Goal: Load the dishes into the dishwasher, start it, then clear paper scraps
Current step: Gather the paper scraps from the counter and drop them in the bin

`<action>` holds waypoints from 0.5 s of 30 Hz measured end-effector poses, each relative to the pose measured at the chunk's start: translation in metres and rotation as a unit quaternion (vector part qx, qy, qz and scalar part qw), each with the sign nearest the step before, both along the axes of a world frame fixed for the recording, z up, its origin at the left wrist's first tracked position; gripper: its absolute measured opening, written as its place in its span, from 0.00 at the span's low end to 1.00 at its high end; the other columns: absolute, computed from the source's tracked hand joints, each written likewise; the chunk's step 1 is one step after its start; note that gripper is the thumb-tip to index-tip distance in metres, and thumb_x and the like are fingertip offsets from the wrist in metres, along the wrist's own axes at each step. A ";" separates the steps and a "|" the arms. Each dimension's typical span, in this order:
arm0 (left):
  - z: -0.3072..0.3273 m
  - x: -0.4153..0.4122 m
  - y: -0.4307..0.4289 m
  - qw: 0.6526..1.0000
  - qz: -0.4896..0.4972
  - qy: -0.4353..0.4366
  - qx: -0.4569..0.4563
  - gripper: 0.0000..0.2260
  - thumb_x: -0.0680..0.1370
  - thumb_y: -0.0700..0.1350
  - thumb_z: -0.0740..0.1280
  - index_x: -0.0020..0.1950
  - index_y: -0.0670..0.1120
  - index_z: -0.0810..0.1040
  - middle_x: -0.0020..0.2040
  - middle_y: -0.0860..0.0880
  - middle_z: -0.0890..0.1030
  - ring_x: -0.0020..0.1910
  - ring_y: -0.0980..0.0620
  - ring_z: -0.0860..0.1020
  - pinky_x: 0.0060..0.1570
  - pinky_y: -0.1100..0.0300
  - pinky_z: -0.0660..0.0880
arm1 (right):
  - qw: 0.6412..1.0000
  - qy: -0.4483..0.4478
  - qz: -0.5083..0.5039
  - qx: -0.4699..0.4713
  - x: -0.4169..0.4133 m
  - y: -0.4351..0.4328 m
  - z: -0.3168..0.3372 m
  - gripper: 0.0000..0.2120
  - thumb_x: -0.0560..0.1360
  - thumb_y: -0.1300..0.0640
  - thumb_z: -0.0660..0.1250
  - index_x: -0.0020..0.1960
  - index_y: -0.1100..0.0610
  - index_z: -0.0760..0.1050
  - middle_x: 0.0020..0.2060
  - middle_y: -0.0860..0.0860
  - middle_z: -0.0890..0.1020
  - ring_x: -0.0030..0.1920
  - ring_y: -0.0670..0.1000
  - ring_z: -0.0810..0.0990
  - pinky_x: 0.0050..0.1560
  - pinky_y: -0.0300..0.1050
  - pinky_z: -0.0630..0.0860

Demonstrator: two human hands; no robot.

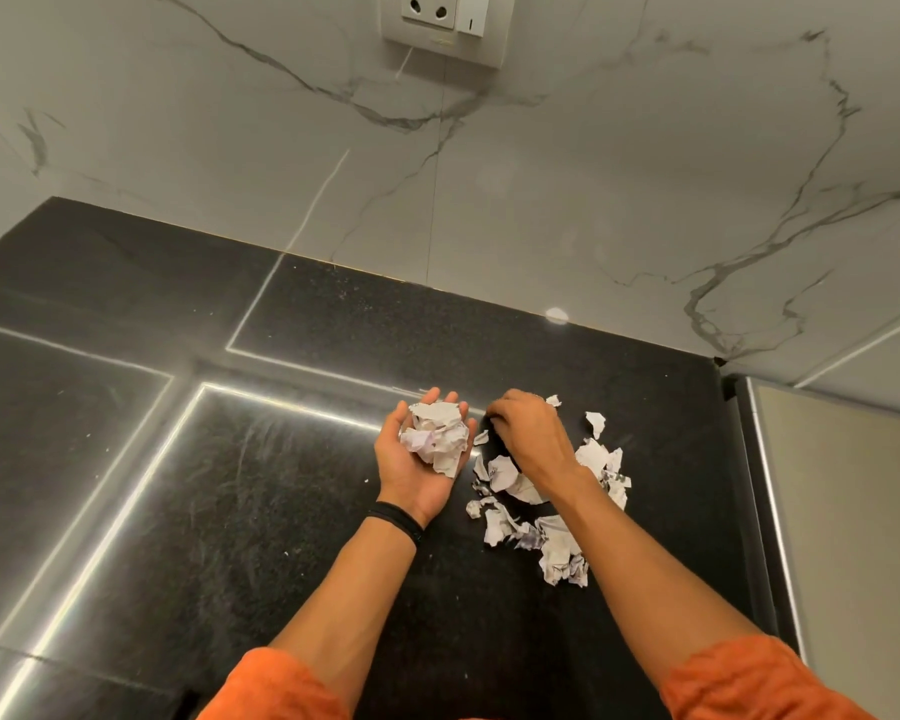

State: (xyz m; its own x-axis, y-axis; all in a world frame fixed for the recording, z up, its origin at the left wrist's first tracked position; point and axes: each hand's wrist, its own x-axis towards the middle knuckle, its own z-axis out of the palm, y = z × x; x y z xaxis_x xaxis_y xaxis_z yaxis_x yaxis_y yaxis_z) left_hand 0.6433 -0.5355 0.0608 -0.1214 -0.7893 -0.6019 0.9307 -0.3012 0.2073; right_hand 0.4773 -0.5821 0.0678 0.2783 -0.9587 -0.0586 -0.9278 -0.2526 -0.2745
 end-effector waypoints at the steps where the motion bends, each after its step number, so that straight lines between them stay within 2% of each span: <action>1: 0.002 -0.002 -0.001 1.000 0.001 -0.004 0.000 0.22 0.82 0.53 0.60 0.71 0.42 0.76 0.68 0.38 0.78 0.63 0.40 0.79 0.68 0.43 0.73 | 0.997 -0.055 -0.051 0.011 -0.001 0.003 0.007 0.08 0.79 0.59 0.68 0.54 0.55 0.85 0.49 0.50 0.84 0.52 0.51 0.82 0.55 0.46 0.77; 3: 0.004 -0.006 -0.001 1.000 -0.006 -0.008 -0.001 0.21 0.83 0.53 0.59 0.70 0.42 0.77 0.68 0.38 0.78 0.64 0.40 0.78 0.71 0.43 0.70 | 0.964 -0.219 -0.148 0.031 0.000 0.010 0.024 0.06 0.77 0.59 0.72 0.52 0.52 0.86 0.47 0.45 0.86 0.49 0.44 0.83 0.56 0.42 0.79; 4: 0.006 -0.009 -0.001 1.000 -0.013 -0.010 -0.002 0.21 0.83 0.53 0.58 0.71 0.42 0.76 0.69 0.38 0.78 0.65 0.40 0.78 0.72 0.43 0.69 | 0.941 -0.296 -0.163 0.033 0.003 0.013 0.036 0.06 0.76 0.59 0.74 0.50 0.51 0.87 0.45 0.43 0.87 0.48 0.42 0.84 0.55 0.41 0.80; 6: 0.008 -0.015 0.001 0.999 -0.033 -0.004 -0.009 0.22 0.83 0.53 0.58 0.73 0.42 0.74 0.69 0.38 0.77 0.64 0.40 0.78 0.71 0.44 0.70 | 0.905 -0.399 -0.141 0.045 0.011 0.019 0.060 0.05 0.74 0.59 0.76 0.49 0.52 0.87 0.44 0.43 0.87 0.48 0.42 0.85 0.54 0.40 0.81; 7: 0.010 -0.017 0.002 0.999 -0.042 0.001 -0.016 0.23 0.83 0.53 0.59 0.73 0.42 0.74 0.70 0.38 0.77 0.62 0.40 0.79 0.69 0.45 0.71 | 0.898 -0.419 -0.120 0.057 0.014 0.021 0.071 0.05 0.74 0.59 0.76 0.49 0.53 0.87 0.44 0.44 0.87 0.48 0.42 0.85 0.54 0.39 0.81; 8: 0.010 -0.019 0.004 0.998 -0.049 0.006 -0.024 0.23 0.83 0.53 0.59 0.74 0.42 0.73 0.69 0.38 0.77 0.61 0.41 0.79 0.68 0.45 0.72 | 0.902 -0.415 -0.097 0.072 0.017 0.022 0.080 0.05 0.73 0.58 0.77 0.50 0.53 0.87 0.44 0.44 0.87 0.48 0.42 0.85 0.53 0.38 0.81; 10: 0.013 -0.022 0.009 0.997 -0.065 0.016 -0.044 0.23 0.84 0.54 0.58 0.72 0.40 0.75 0.68 0.38 0.78 0.60 0.41 0.81 0.65 0.46 0.74 | 0.933 -0.344 -0.048 0.092 0.021 0.025 0.087 0.06 0.74 0.55 0.77 0.51 0.51 0.87 0.44 0.43 0.87 0.47 0.40 0.84 0.51 0.36 0.80; 12: 0.017 -0.022 0.012 0.995 -0.079 0.015 -0.056 0.21 0.84 0.54 0.57 0.66 0.40 0.79 0.63 0.38 0.81 0.57 0.41 0.83 0.58 0.47 0.78 | 0.957 -0.274 -0.017 0.091 0.023 0.029 0.087 0.05 0.75 0.53 0.75 0.51 0.49 0.87 0.45 0.41 0.87 0.47 0.39 0.83 0.50 0.36 0.79; 13: 0.019 -0.023 0.014 0.995 -0.083 0.014 -0.056 0.21 0.84 0.54 0.57 0.65 0.40 0.80 0.61 0.38 0.82 0.56 0.42 0.83 0.56 0.48 0.79 | 0.958 -0.271 -0.015 0.091 0.023 0.030 0.085 0.05 0.76 0.53 0.74 0.52 0.48 0.87 0.46 0.41 0.87 0.47 0.38 0.83 0.50 0.36 0.79; 15: 0.020 -0.021 0.014 0.995 -0.083 0.015 -0.054 0.20 0.84 0.53 0.58 0.65 0.40 0.79 0.62 0.38 0.81 0.57 0.42 0.82 0.59 0.48 0.77 | 0.944 -0.316 -0.038 0.091 0.019 0.029 0.083 0.05 0.77 0.54 0.73 0.52 0.49 0.87 0.46 0.41 0.87 0.49 0.39 0.83 0.52 0.37 0.79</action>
